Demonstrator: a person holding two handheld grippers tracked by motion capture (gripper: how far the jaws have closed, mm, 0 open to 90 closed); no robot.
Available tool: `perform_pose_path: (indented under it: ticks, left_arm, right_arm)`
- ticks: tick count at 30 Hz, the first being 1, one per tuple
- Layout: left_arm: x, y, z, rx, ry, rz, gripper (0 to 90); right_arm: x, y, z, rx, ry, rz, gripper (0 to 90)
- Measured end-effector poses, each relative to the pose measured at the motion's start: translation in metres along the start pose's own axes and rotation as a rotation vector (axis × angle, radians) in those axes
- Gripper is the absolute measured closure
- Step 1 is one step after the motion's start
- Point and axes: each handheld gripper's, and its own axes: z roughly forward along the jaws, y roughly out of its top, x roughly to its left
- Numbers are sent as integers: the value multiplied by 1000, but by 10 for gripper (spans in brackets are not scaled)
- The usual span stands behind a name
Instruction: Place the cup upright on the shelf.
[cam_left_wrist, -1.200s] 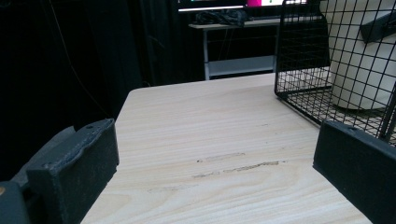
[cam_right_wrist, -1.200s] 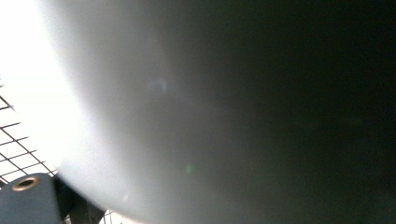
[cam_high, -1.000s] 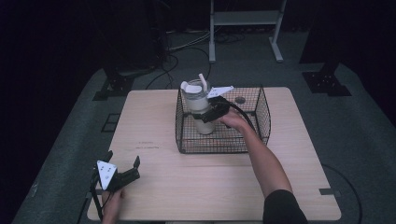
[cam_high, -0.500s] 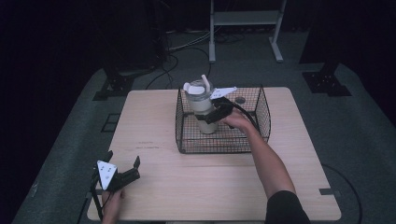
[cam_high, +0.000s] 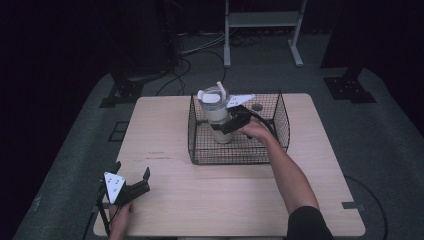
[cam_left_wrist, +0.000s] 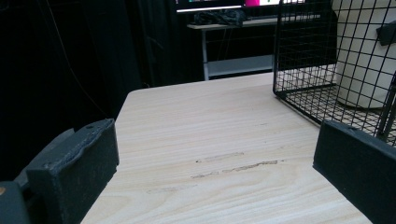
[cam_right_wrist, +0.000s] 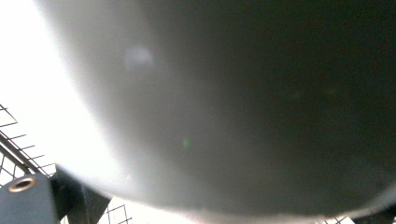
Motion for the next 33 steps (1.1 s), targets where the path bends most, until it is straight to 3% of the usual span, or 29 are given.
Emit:
perform_pose_path:
  ticks: [15, 33]
  left_arm:
    - [0, 0, 0, -3, -3, 1, 0]
    - [0, 0, 0, -1, -2, -3, 0]
  right_arm:
    - [-2, -3, -6, 23, 3, 13, 74]
    - [0, -4, -16, 99, -27, -8, 83]
